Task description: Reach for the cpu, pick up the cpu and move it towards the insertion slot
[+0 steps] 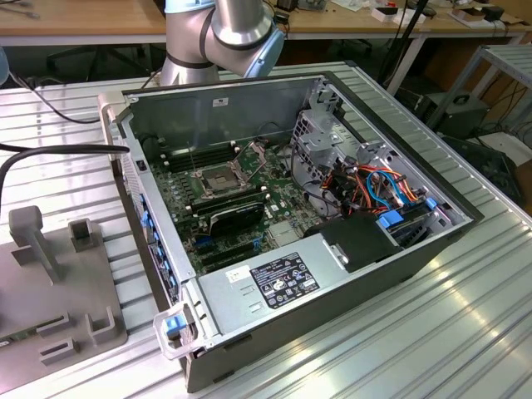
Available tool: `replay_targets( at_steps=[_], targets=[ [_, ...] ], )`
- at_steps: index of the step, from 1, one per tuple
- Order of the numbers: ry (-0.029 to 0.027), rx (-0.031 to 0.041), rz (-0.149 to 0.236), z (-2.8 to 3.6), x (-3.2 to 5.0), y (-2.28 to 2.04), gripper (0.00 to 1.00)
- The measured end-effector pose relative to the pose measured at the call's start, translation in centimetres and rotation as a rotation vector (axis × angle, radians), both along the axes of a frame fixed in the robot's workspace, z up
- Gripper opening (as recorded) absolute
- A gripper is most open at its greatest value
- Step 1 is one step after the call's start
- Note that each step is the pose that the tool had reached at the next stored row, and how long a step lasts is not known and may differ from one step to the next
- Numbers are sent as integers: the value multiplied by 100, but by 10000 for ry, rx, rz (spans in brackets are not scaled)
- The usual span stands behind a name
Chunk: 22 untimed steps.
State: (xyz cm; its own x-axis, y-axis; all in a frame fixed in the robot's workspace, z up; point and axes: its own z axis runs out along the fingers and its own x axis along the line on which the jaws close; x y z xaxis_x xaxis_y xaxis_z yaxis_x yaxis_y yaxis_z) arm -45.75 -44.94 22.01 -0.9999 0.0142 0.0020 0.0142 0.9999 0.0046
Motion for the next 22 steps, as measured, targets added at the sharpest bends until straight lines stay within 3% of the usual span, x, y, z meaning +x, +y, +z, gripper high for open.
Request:
replay_targets(
  at_steps=[9, 17, 22],
  targets=[
    [0, 1, 0, 53, 0, 0, 55],
    [0, 6, 0, 59, 0, 0, 55],
    [2, 5, 0, 111, 0, 0, 55]
  ],
)
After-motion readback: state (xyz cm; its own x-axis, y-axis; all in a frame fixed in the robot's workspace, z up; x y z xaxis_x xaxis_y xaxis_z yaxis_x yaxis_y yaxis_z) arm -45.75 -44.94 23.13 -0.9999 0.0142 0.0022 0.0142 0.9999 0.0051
